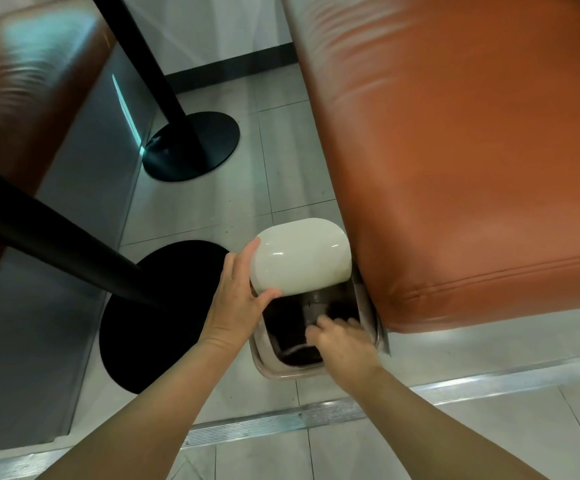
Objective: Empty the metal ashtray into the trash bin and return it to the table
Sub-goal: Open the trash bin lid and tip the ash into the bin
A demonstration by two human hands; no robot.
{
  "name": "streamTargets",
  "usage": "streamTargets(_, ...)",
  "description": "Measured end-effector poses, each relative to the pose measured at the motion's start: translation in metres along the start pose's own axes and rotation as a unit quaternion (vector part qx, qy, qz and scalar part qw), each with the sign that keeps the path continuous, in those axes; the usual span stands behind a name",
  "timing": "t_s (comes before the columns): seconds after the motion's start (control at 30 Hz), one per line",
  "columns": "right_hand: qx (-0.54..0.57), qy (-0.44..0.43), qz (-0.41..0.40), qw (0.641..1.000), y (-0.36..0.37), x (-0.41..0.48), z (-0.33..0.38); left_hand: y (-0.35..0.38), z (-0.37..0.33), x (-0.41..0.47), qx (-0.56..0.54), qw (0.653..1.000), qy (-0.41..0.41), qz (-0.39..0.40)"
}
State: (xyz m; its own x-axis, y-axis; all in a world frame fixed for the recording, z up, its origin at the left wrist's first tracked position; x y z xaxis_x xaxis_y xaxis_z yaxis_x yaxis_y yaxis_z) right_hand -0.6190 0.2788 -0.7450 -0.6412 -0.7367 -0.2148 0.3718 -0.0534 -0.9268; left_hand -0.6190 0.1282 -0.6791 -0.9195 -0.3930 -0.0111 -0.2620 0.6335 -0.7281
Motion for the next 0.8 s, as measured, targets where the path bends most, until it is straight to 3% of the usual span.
streamTargets(0.07,-0.001,0.003,-0.016,1.000,-0.001,0.000,0.000,0.000,0.000,0.000,0.001,1.000,0.001,-0.001)
streamTargets(0.13,-0.020,-0.033,0.017,0.999,0.003,-0.002,0.004,0.001,0.001,0.000,0.001,1.000,-0.001,-0.001)
streamTargets(0.27,0.003,-0.007,0.010,1.000,-0.001,-0.002,-0.002,0.002,0.000,0.000,0.001,1.000,-0.004,0.003)
streamTargets(0.37,0.004,-0.035,0.050,0.998,0.000,-0.006,0.002,0.003,-0.001,0.001,0.002,1.000,-0.006,0.006)
streamTargets(0.5,0.122,0.056,-0.036,0.990,-0.022,-0.011,-0.002,0.002,-0.004,0.000,0.015,1.000,-0.020,0.014)
streamTargets(0.57,0.219,0.113,-0.093,0.965,-0.036,-0.018,-0.004,0.001,-0.006,-0.002,0.012,0.999,-0.041,0.027)
streamTargets(0.67,0.370,0.188,-0.164,0.895,-0.054,-0.034,-0.006,-0.004,-0.009,-0.010,-0.024,0.996,-0.078,0.019)
streamTargets(0.8,0.504,0.255,-0.161,0.810,-0.068,-0.050,-0.004,-0.015,-0.014,-0.031,-0.099,0.981,-0.161,-0.041)
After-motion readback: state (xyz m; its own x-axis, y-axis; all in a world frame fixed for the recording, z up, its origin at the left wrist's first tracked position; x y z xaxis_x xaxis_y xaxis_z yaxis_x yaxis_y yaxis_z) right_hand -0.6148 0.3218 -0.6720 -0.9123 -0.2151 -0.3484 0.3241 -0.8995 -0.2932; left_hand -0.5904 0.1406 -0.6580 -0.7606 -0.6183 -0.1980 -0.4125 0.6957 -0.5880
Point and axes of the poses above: each hand's wrist, its own x-axis towards the middle knuckle, its own y-axis out of the palm, z = x × y, the point moved 4 cm from there along x, towards the middle knuckle, and after that the axes turned 4 degrees about -y, right-handed, at the moved point
